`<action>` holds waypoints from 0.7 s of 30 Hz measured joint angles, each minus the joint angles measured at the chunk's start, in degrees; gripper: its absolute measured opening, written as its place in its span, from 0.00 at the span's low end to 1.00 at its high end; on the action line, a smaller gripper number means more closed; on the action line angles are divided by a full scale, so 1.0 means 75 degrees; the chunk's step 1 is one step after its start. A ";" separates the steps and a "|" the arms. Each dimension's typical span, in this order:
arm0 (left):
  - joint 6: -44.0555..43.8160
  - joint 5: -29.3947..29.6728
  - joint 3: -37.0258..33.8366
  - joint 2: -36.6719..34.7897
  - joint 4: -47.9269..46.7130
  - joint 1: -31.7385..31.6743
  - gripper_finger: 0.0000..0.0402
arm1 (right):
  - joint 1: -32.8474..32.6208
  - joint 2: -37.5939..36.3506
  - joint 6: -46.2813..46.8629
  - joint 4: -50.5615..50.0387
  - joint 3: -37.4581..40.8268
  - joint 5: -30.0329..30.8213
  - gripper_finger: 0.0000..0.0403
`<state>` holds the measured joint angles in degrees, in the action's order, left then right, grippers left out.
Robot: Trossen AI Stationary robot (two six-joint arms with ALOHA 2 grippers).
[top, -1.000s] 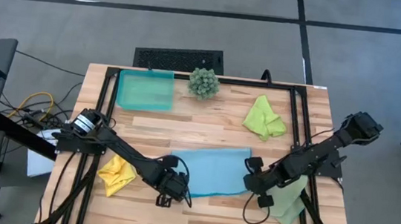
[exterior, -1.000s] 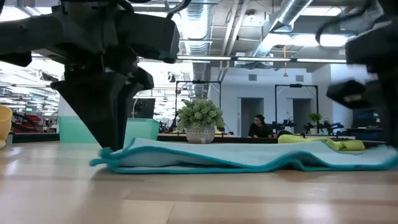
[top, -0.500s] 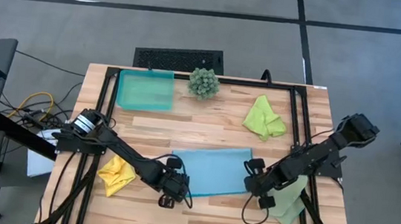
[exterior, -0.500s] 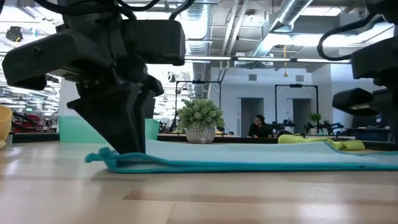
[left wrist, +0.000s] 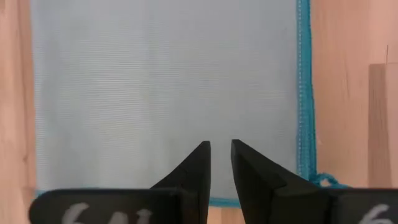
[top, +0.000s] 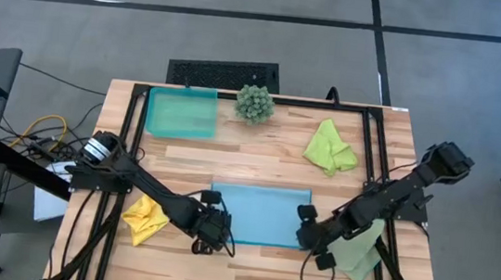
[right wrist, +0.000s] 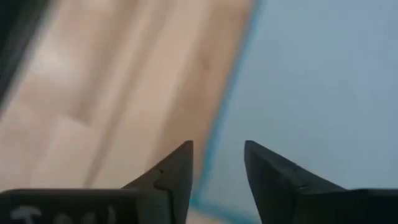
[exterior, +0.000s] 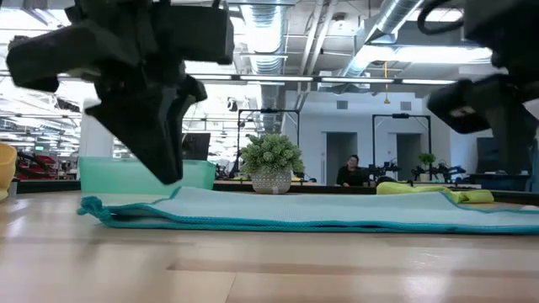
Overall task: Fold microfiber towels
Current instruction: Fold the blue microfiber cloth
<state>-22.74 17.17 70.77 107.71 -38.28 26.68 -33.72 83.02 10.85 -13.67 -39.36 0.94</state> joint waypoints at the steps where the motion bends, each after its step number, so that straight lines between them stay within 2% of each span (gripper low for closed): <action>1: 0.0000 -0.0012 -0.0004 0.0023 0.0112 0.0000 0.14 | 0.0001 0.0062 -0.0109 0.0197 0.0031 -0.0002 0.43; 4: -0.0002 -0.0181 -0.0146 0.0152 0.0898 0.0000 0.14 | 0.0010 0.0259 -0.0166 0.0084 0.0044 -0.0007 0.41; 8: -0.0309 -0.0892 -0.0840 0.0159 0.2145 0.0007 0.14 | -0.0061 0.0353 0.0222 -0.0913 0.0051 -0.0154 0.30; 12: -0.0522 -0.0823 -0.0950 0.0129 0.2205 0.0136 0.14 | -0.0193 0.0353 0.0513 -0.1491 0.0053 -0.0229 0.17; 16: -0.0352 -0.0775 -0.0651 0.0050 0.1975 0.0243 0.14 | -0.0299 0.0339 0.0551 -0.1595 0.0044 -0.0338 0.05; 19: -0.0089 -0.0076 -0.0345 -0.0209 0.1924 0.0348 0.14 | -0.0366 0.0145 0.0557 -0.1625 -0.0064 -0.0007 0.02; 21: -0.0297 0.1056 -0.0272 -0.0330 0.1739 0.0391 0.14 | -0.0351 -0.0070 0.0587 -0.1525 -0.0107 0.0571 0.04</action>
<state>-24.97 25.10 68.73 105.24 -25.23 29.61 -36.35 82.49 15.25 -25.10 -40.16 5.22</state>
